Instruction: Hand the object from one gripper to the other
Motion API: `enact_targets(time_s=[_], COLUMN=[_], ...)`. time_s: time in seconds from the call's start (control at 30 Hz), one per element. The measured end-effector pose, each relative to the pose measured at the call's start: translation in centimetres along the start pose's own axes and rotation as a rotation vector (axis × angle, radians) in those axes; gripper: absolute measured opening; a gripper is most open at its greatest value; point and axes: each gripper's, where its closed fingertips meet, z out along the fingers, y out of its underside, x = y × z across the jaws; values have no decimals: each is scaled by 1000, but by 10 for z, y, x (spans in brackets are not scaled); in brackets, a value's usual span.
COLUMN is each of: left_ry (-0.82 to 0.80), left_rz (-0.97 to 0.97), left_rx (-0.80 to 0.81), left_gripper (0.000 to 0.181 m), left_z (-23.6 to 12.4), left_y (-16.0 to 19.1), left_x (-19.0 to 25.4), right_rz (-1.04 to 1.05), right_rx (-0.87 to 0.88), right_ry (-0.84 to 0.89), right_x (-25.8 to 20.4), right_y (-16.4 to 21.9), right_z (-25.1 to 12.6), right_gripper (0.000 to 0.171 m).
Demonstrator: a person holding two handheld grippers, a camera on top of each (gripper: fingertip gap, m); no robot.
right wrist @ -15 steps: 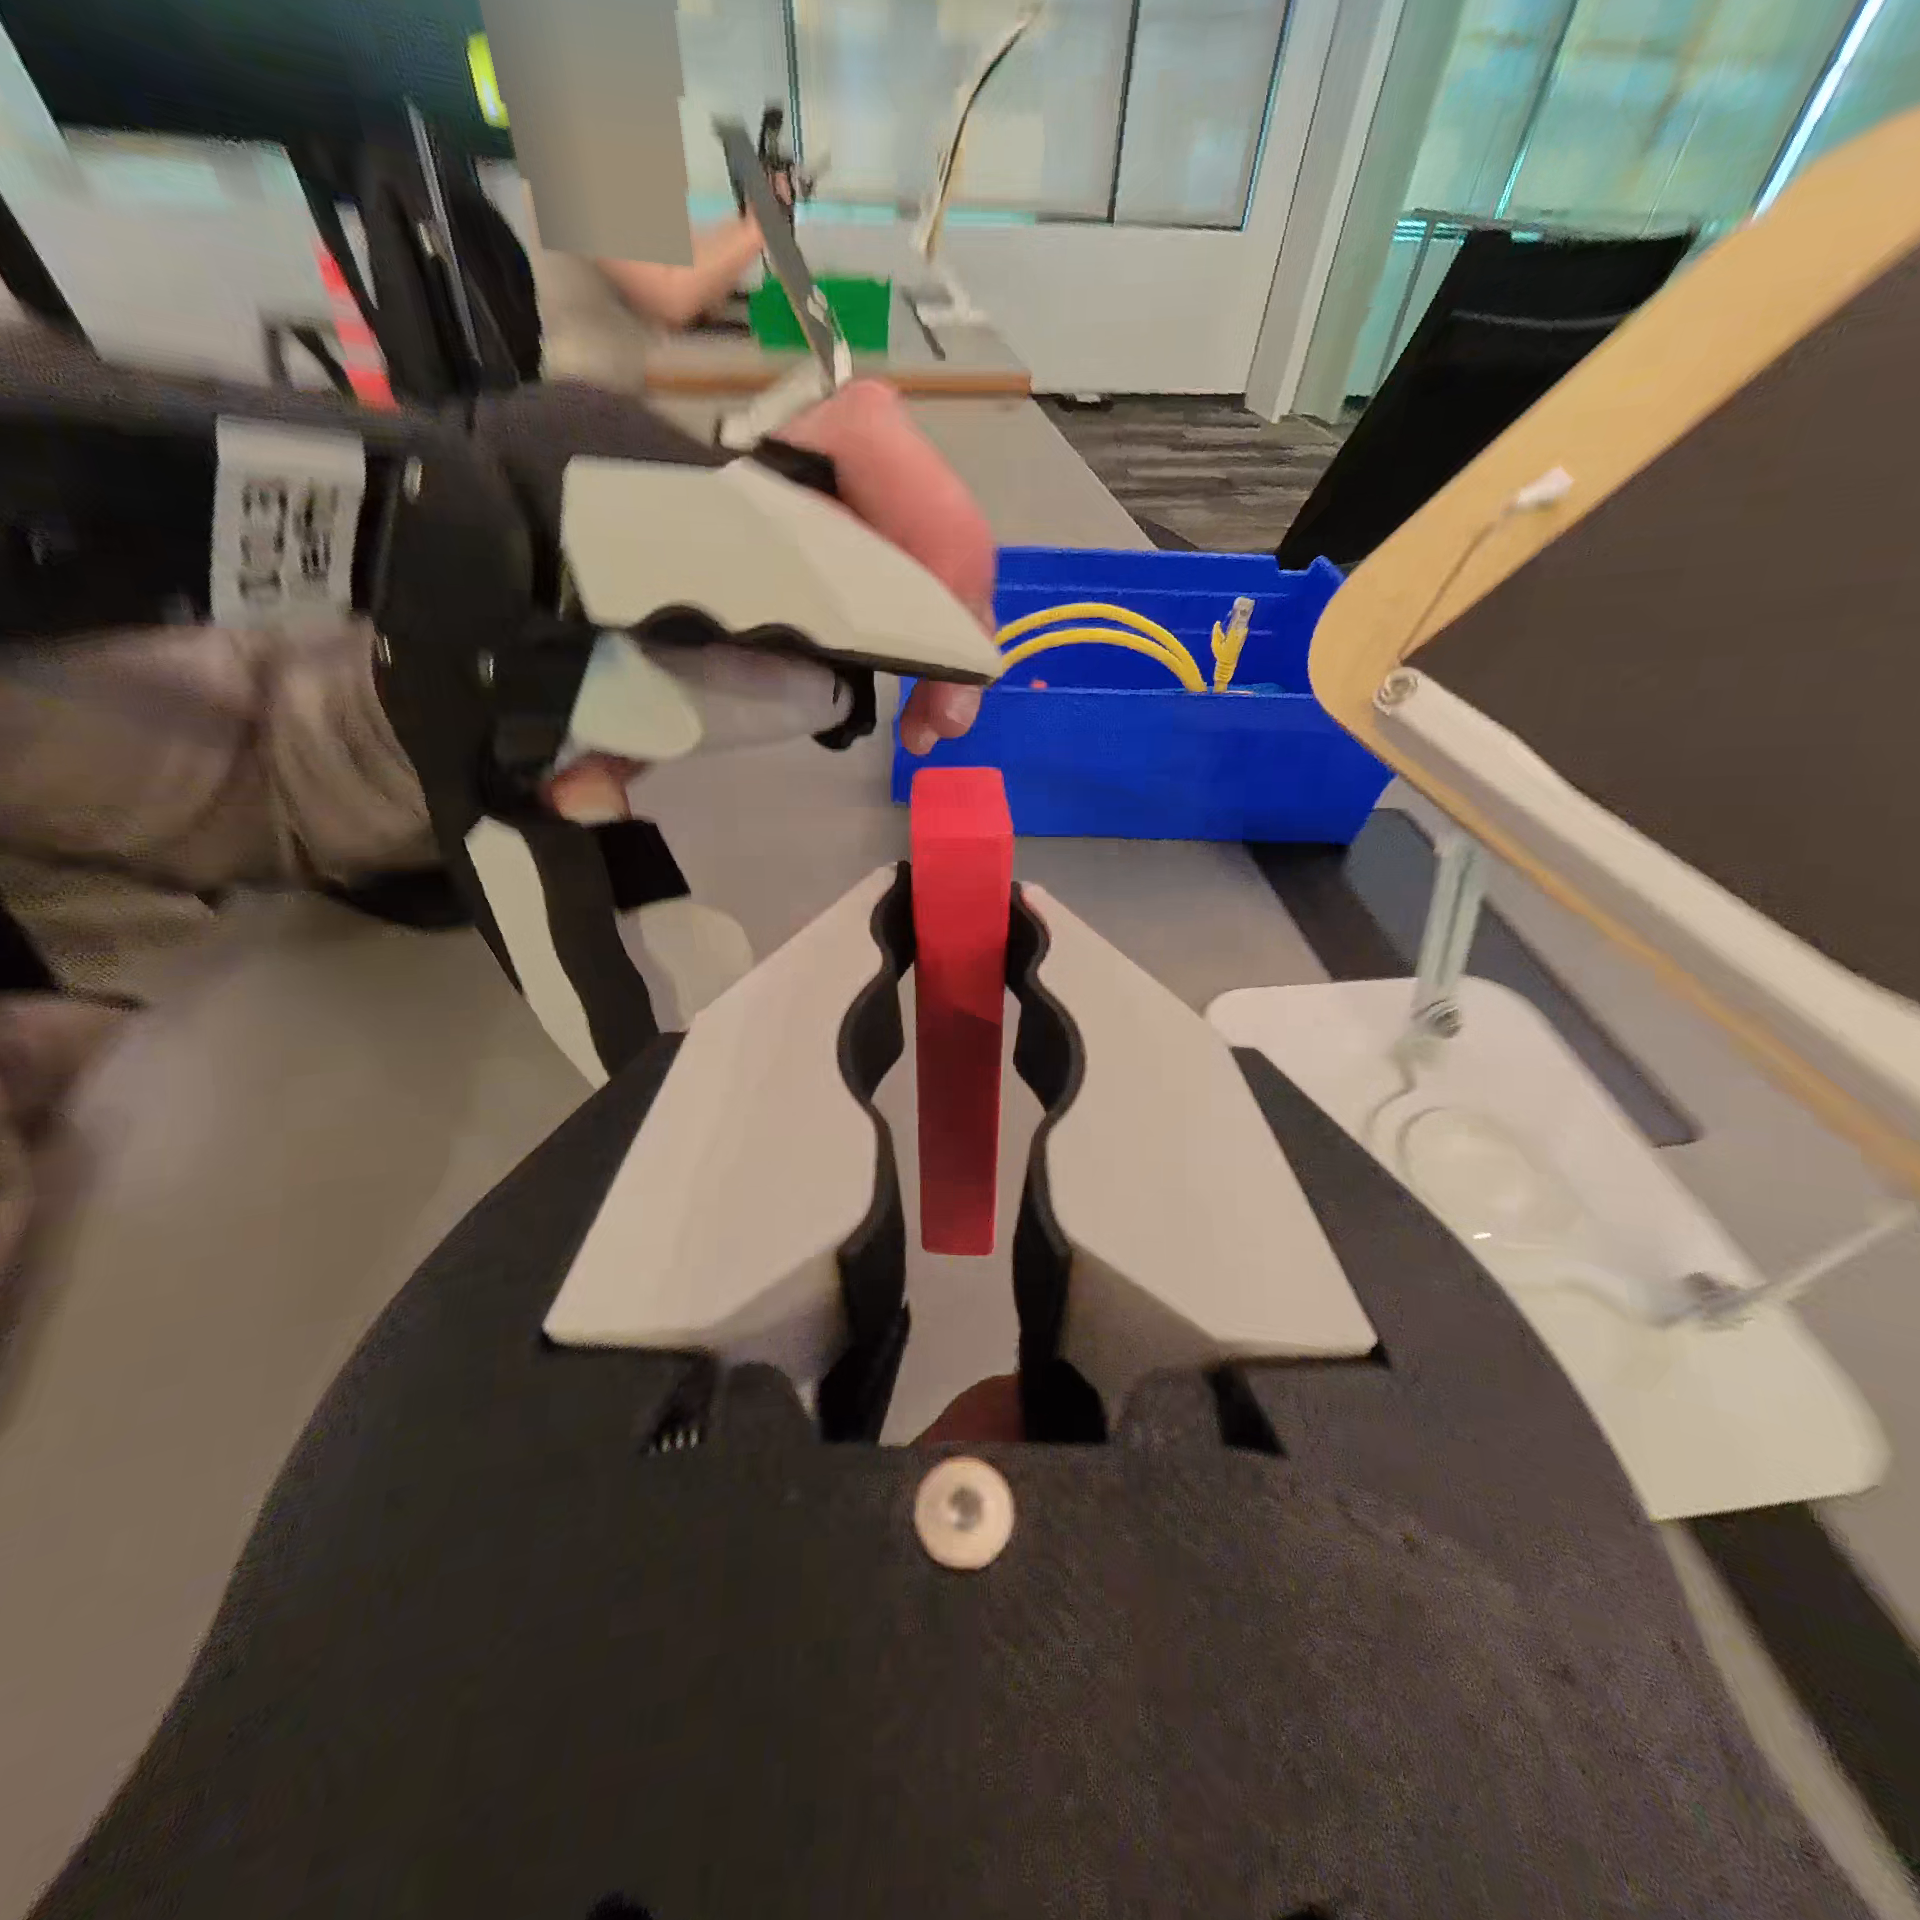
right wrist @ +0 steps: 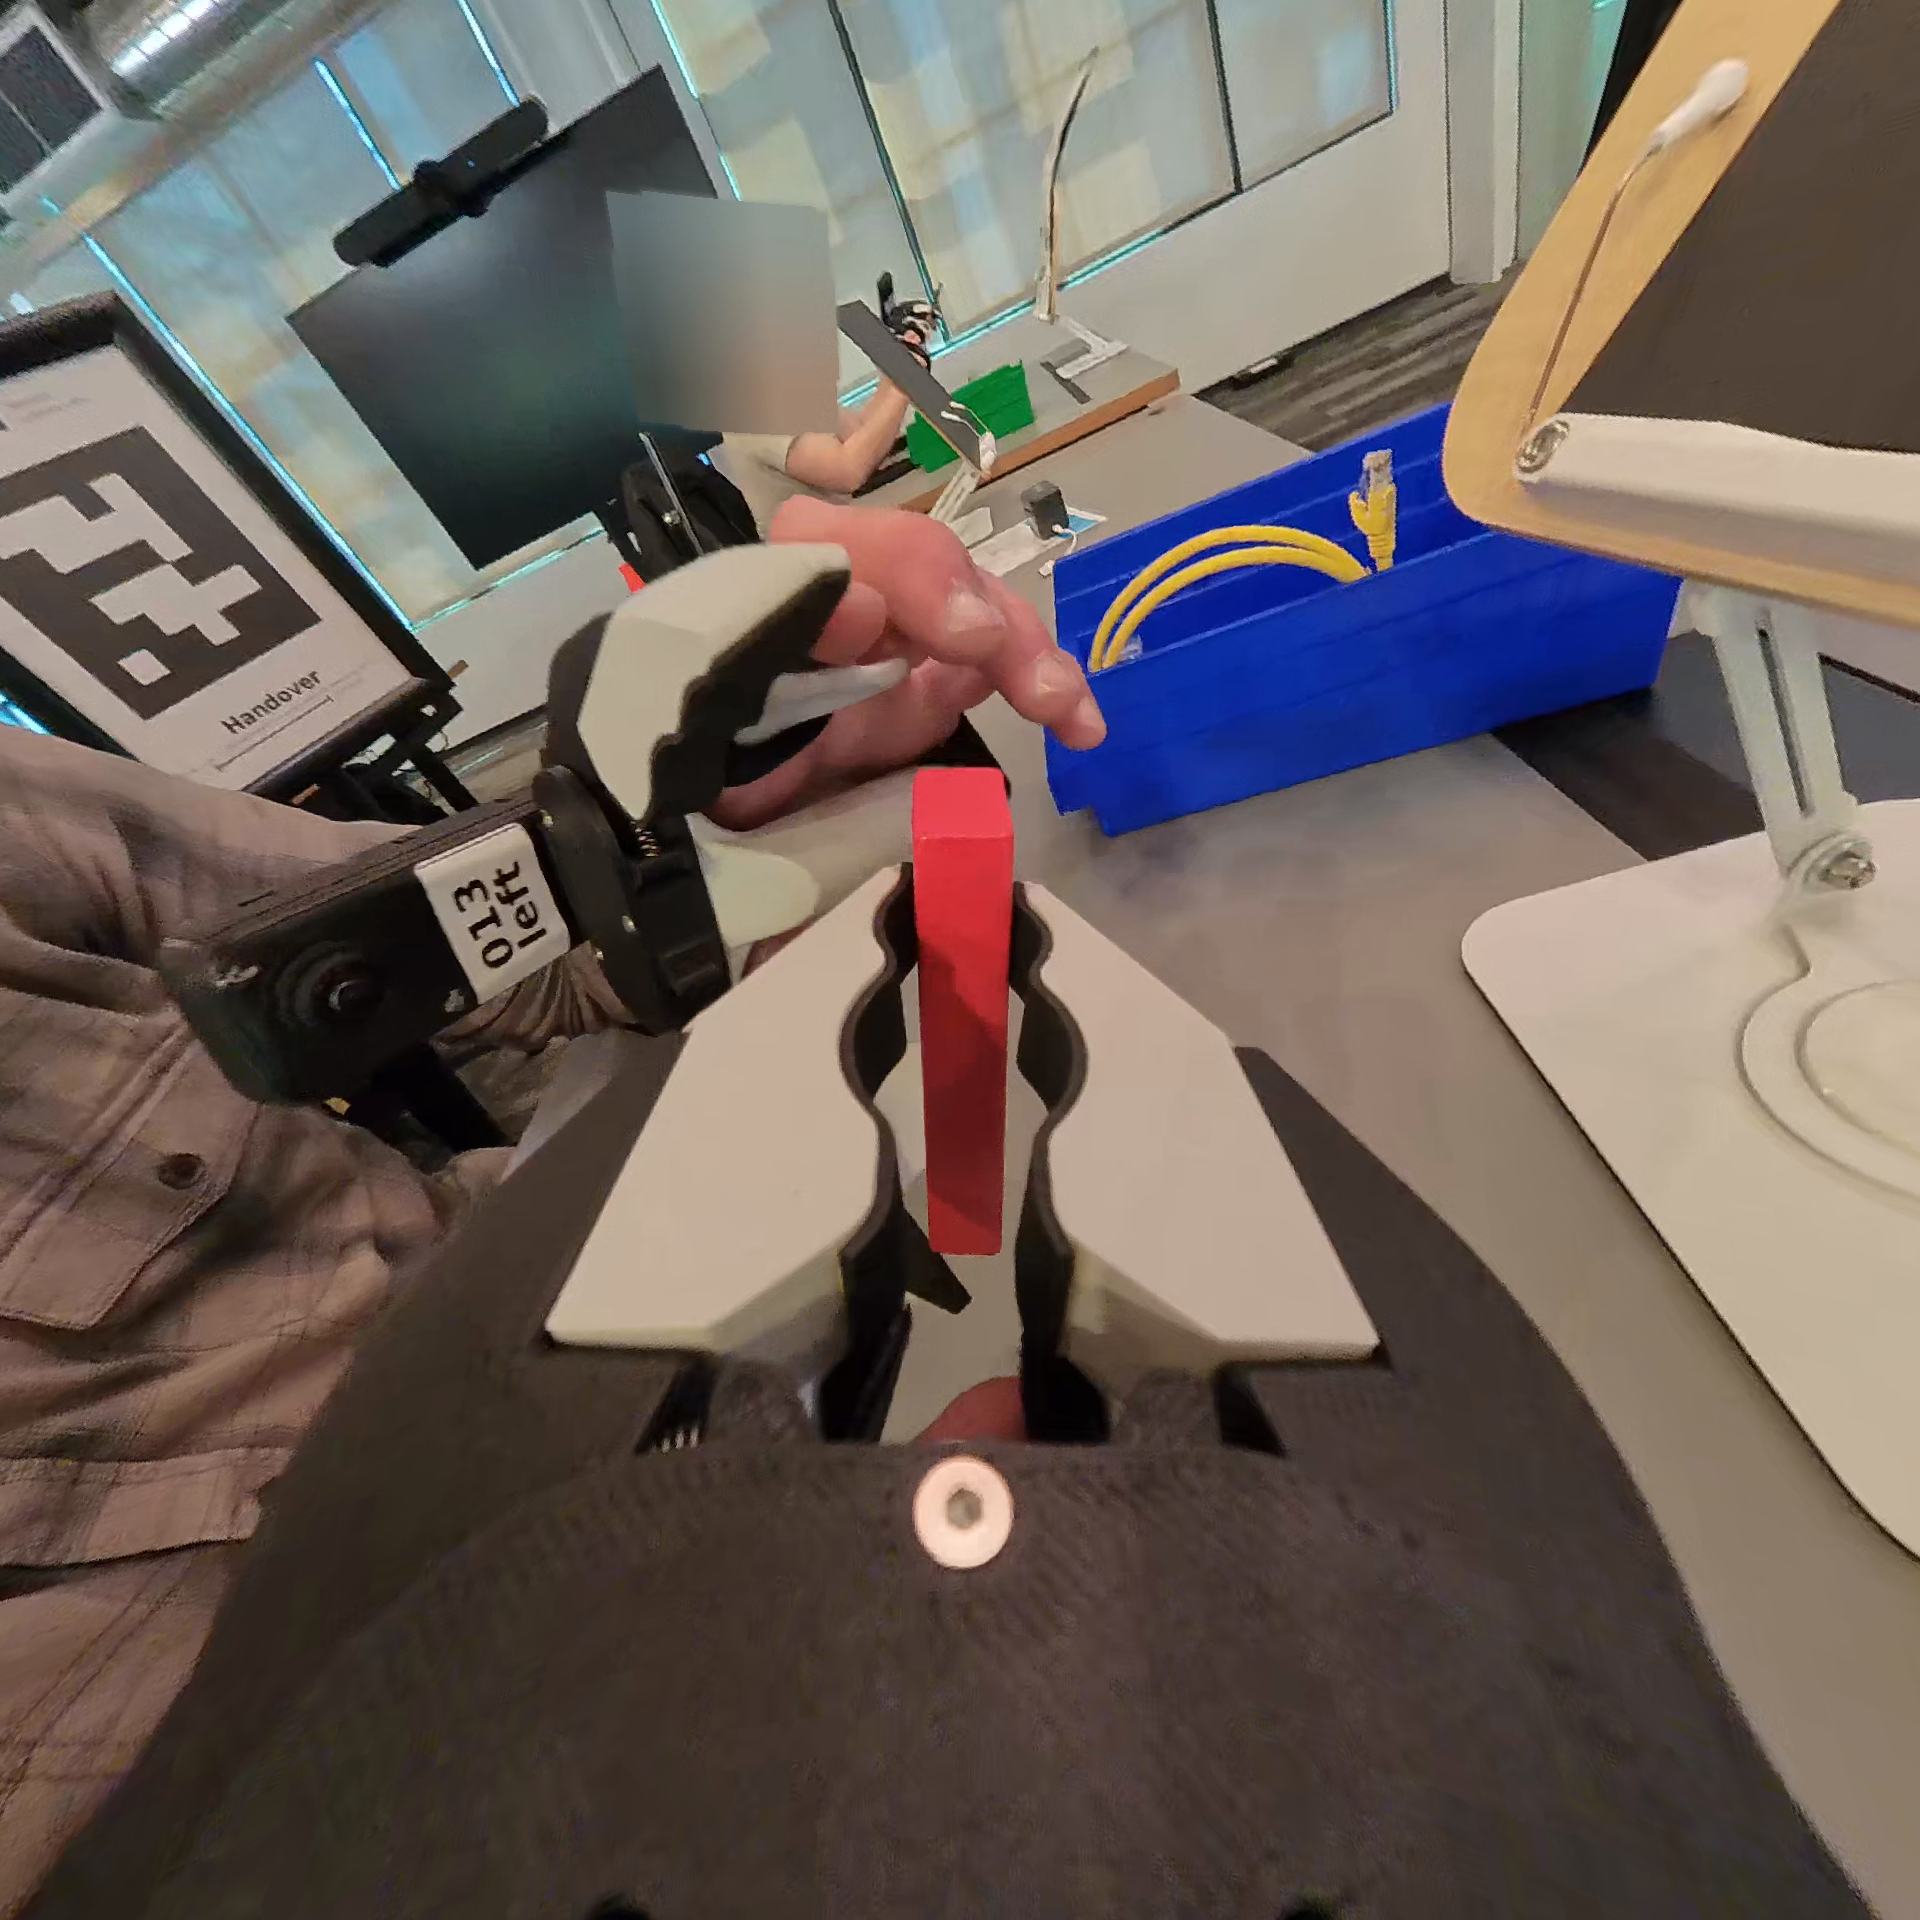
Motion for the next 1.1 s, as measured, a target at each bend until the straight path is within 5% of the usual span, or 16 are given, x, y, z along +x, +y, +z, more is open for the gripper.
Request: enact_targets(time_s=[0.27, 0.43, 0.7, 0.9, 1.1], left_ry=[-201, -185, -305, -384, -425], left_rz=[204, 268, 397, 422, 451], left_rx=[77, 55, -15, -61, -61], left_gripper=[99, 100, 63, 62, 24], left_z=[-11, -5, -2, -1, -3], left_y=[-17, -5, 9, 15, 13], left_x=[-17, -3, -4, -12, -10], right_rz=[134, 164, 249, 312, 365], right_rx=[139, 177, 279, 326, 379], right_ry=[50, 68, 92, 69, 56], right_x=[17, 21, 30, 26, 25], right_y=[-15, -23, -35, -39, -43], right_z=[-1, -9, -16, -13, -11], right_gripper=[13, 13, 13, 13, 12])
